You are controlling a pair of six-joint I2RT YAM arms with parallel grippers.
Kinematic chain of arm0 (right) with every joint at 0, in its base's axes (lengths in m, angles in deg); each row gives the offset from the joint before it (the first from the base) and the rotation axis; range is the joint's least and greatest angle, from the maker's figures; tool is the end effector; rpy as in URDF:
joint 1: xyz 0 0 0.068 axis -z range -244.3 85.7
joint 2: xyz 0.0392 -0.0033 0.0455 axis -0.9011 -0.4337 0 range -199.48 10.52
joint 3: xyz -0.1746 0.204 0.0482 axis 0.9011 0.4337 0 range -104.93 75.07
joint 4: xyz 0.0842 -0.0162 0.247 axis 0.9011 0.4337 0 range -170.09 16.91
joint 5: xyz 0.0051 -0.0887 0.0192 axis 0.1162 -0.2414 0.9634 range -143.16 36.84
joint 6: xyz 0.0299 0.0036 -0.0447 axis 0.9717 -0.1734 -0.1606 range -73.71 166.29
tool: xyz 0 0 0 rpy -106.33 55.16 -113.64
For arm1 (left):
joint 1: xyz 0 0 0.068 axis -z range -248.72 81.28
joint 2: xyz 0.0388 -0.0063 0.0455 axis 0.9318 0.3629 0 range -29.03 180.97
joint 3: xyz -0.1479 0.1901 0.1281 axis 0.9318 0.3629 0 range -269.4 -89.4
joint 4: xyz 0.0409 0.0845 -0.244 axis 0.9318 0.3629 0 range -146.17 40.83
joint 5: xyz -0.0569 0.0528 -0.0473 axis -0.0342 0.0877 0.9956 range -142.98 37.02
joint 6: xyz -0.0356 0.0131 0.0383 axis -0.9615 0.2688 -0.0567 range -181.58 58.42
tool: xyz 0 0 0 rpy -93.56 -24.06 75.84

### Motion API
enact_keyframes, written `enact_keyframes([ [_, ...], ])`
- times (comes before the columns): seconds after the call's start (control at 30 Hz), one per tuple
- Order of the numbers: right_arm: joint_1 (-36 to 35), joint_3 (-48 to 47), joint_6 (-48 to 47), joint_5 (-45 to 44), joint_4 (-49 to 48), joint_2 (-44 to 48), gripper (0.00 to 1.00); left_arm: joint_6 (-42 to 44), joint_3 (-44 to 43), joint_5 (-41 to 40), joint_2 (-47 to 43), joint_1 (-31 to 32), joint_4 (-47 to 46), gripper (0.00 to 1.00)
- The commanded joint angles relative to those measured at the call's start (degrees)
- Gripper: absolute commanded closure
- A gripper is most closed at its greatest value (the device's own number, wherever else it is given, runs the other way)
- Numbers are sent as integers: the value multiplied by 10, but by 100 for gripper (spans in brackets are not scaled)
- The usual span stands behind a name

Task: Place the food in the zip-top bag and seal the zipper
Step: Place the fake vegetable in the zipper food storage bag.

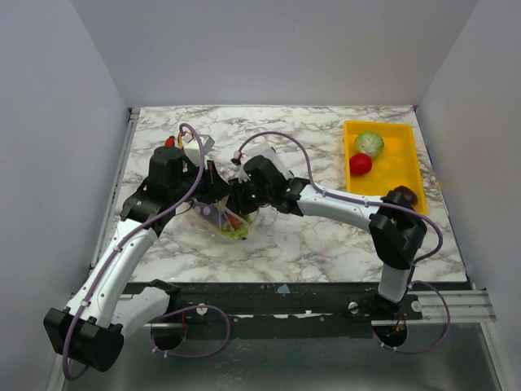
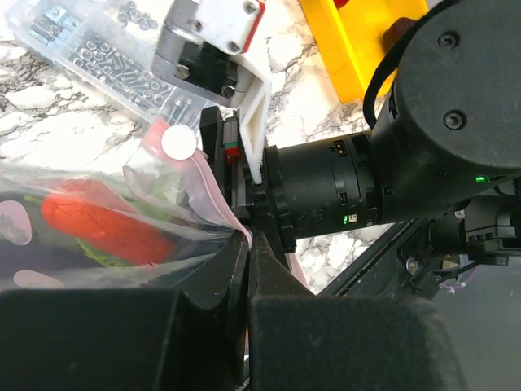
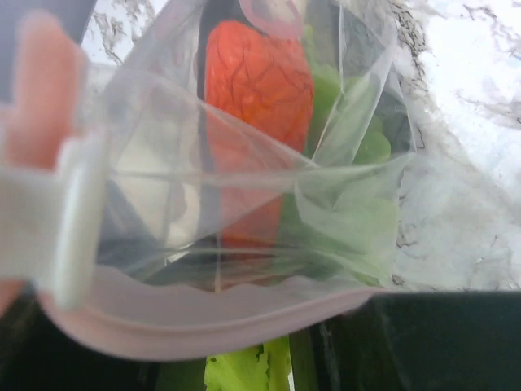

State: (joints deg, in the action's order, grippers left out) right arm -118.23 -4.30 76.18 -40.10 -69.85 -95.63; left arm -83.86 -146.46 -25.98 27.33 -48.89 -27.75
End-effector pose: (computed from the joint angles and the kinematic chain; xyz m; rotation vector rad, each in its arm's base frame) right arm 0.2443 0.3490 0.2448 -0.6355 2.3250 1.0061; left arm 0.1935 -0.0870 0.3471 0.2606 2.1138 -0.9299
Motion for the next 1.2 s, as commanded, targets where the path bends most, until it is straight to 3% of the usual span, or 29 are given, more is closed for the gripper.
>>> enact_keyframes([
  [0.0, -3, 73, 11, -48, -108, 40, 57, -2, 0, 0, -15, -2, -30, 100],
  [0.23, -12, 169, 26, -51, -154, 109, 49, -6, -2, 9, -11, -8, -30, 100],
  [0.47, -26, 206, 24, -54, -216, 99, 49, -7, -1, 12, -9, -11, -33, 100],
  [0.83, -42, 197, -21, -142, -247, 73, 59, -7, 0, 15, -7, -12, -33, 100],
  [0.97, -46, 201, -47, -159, -249, 67, 73, -7, 0, 15, -7, -12, -33, 100],
  [1.07, -47, 203, -55, -159, -246, 70, 96, -7, 0, 15, -7, -12, -33, 100],
  [1.17, -47, 205, -59, -162, -238, 86, 100, -7, 0, 15, -7, -12, -33, 100],
])
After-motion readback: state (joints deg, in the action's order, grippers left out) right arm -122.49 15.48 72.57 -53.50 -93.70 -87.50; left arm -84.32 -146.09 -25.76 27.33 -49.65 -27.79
